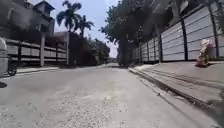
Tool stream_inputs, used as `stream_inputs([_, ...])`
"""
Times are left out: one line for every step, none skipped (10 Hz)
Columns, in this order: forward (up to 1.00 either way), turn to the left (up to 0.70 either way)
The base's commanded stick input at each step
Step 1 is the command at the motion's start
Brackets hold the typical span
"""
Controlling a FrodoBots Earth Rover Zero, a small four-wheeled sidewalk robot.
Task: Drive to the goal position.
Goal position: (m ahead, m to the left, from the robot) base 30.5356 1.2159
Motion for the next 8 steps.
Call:
stream_inputs([0.85,0.00])
stream_inputs([0.85,0.00])
stream_inputs([0.85,0.00])
stream_inputs([0.85,0.00])
stream_inputs([0.85,0.00])
stream_inputs([0.85,0.00])
stream_inputs([0.85,0.00])
stream_inputs([0.85,0.00])
